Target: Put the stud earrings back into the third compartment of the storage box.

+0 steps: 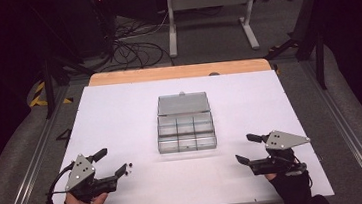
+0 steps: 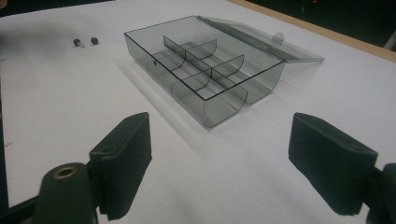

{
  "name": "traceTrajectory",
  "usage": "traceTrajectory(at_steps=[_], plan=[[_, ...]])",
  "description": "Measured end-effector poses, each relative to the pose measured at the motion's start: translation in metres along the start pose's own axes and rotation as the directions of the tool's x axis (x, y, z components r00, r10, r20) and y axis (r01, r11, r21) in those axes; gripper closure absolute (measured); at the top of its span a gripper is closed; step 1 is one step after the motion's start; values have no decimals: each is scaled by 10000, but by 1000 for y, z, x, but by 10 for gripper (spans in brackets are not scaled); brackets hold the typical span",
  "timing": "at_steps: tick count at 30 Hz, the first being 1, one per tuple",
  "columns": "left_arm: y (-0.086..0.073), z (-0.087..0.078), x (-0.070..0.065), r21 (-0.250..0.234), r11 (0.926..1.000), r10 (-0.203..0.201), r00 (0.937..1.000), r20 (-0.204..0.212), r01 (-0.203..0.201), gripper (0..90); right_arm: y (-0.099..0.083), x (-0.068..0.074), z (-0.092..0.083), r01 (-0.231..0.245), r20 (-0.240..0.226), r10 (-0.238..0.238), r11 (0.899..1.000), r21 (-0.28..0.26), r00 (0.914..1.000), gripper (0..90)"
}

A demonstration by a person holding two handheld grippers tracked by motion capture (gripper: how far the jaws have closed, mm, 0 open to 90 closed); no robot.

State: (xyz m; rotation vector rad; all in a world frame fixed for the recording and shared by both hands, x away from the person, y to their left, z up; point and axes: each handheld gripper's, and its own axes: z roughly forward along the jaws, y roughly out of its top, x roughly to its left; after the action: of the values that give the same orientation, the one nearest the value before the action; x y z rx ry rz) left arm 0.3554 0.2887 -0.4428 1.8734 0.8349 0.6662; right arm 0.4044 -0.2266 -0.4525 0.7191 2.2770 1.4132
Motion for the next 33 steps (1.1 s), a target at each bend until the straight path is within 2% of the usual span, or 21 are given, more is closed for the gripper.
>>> traceTrajectory(at_steps=[12,18,23,28,33], plan=[[2,-1,-2,60,9999,144,9999,-15,-144,205,-1,0,2,-39,-29,39,10000,86,10000,218],[5,-2,-2,116,9994,317,9992,-235,-314,204,-1,0,3,-19,-35,20,9999,147,10000,219],[8,-3,-1,140,9997,201,9997,-167,-198,209,-1,0,5,-63,-27,64,9998,201,10000,219],[11,5,-1,687,9976,97,9998,191,-110,214,-2,-1,6,-79,-59,80,9997,249,10000,219],[10,17,1,1306,9914,43,9997,221,-71,212,-2,-1,7,-67,-86,70,9994,338,9999,219]])
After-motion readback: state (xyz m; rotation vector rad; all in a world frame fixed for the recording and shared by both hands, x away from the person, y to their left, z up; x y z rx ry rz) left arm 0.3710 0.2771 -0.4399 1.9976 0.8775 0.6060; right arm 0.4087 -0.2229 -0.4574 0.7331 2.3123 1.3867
